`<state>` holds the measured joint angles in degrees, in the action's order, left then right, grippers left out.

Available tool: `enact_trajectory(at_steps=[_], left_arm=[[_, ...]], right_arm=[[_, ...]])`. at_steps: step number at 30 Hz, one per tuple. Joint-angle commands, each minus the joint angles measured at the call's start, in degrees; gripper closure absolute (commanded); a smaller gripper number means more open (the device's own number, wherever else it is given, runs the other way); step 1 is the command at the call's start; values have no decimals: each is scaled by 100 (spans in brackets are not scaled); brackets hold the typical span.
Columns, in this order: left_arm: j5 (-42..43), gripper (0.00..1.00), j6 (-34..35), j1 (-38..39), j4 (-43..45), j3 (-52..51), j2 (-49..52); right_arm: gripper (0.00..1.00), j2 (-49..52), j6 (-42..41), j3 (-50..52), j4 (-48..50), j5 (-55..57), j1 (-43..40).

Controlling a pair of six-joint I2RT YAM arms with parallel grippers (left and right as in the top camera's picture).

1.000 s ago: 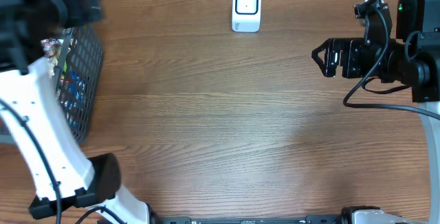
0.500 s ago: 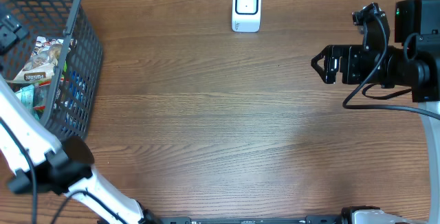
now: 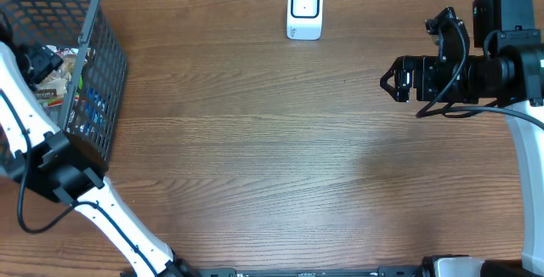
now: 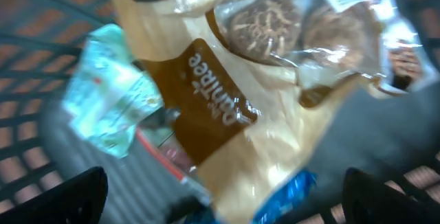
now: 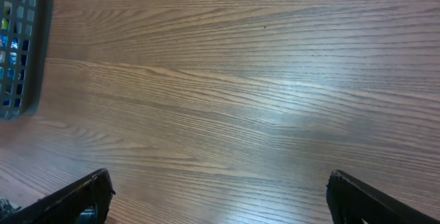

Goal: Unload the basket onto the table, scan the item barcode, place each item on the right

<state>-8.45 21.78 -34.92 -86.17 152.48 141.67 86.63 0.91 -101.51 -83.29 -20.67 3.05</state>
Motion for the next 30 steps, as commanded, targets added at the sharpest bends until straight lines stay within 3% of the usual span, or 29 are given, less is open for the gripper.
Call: enact_trajectory(at_steps=[1,8,11,12,13,17,30], left_arm=[[-33,0,358,39,120,24,376],[55,3,356,173,531,24,890],[55,12,358,251,623,-15,981],[50,19,356,273,640,-22,990],[33,32,356,302,675,-44,990],[37,96,356,380,704,-44,988],[46,96,352,400,20,883,352]], right_arm=[[0,-35,39,-120,-2,-46,22],[0,-35,39,-120,-2,-46,22],[0,-35,37,-120,-7,-46,22],[0,-35,37,-120,-7,-46,22],[0,-35,37,-120,-7,-46,22],[0,-35,39,-120,-2,-44,22],[0,-35,42,-120,4,-44,22]])
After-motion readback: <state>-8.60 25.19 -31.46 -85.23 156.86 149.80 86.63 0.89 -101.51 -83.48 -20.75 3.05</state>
